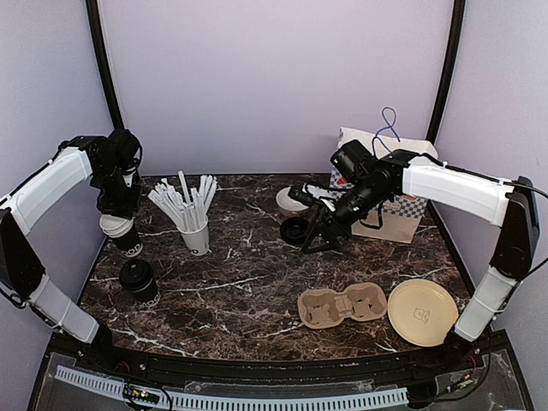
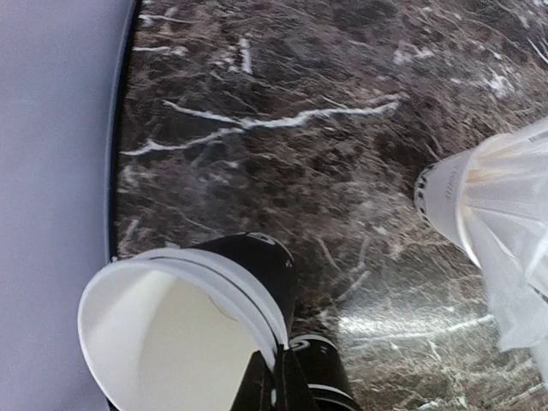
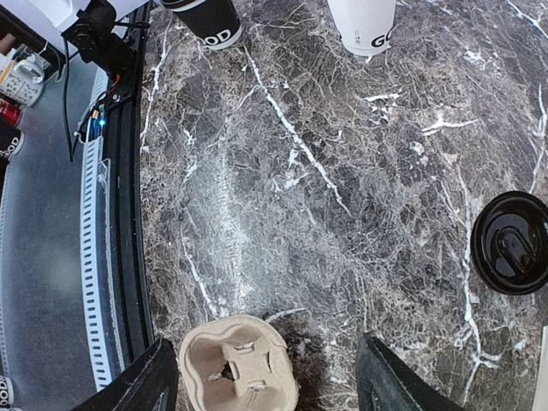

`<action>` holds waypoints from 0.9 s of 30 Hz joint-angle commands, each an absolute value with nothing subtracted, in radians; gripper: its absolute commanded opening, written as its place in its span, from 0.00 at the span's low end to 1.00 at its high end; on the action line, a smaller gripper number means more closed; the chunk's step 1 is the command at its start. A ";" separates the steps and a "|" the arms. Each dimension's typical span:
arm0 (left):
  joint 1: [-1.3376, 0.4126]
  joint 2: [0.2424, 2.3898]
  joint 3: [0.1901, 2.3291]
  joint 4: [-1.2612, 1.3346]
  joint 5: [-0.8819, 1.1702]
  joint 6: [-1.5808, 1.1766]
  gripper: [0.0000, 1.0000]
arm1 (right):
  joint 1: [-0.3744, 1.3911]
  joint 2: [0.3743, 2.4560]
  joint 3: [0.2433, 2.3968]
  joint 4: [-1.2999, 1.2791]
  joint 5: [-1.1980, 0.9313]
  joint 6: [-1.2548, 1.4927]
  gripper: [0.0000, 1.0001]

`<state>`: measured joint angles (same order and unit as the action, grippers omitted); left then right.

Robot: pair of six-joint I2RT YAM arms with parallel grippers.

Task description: Pack the takeout coffee

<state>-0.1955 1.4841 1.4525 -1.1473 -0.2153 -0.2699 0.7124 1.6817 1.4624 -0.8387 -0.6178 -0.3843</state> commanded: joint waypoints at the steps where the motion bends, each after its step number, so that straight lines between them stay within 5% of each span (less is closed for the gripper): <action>1: -0.227 1.437 1.453 -1.201 -0.385 -0.293 0.00 | 0.716 1.692 1.494 -0.841 -0.636 -0.391 0.71; 3: -0.150 1.433 1.398 -1.075 0.023 -0.241 0.00 | 0.716 1.703 1.502 -0.847 -0.642 -0.392 0.71; 5: -0.248 1.429 1.389 -1.127 -0.257 -0.288 0.00 | 0.717 1.712 1.512 -0.853 -0.647 -0.393 0.71; 8: -0.196 1.459 1.382 -1.105 -0.165 -0.269 0.00 | 0.719 1.715 1.519 -0.857 -0.650 -0.393 0.71; 10: -0.262 1.470 1.421 -1.140 -0.335 -0.291 0.00 | 0.719 1.715 1.519 -0.859 -0.648 -0.394 0.71; 20: -0.167 1.386 1.547 -1.243 -0.129 -0.259 0.00 | 0.721 1.716 1.535 -0.867 -0.661 -0.414 0.72; 27: -0.252 1.257 1.606 -1.265 0.096 -0.228 0.00 | 0.740 1.728 1.628 -0.913 -0.670 -0.487 0.85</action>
<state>-0.1947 1.3453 1.6138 -1.2129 -0.1017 -0.2523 0.7155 1.7111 1.5528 -0.8886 -0.6456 -0.4294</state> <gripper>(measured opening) 0.035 0.824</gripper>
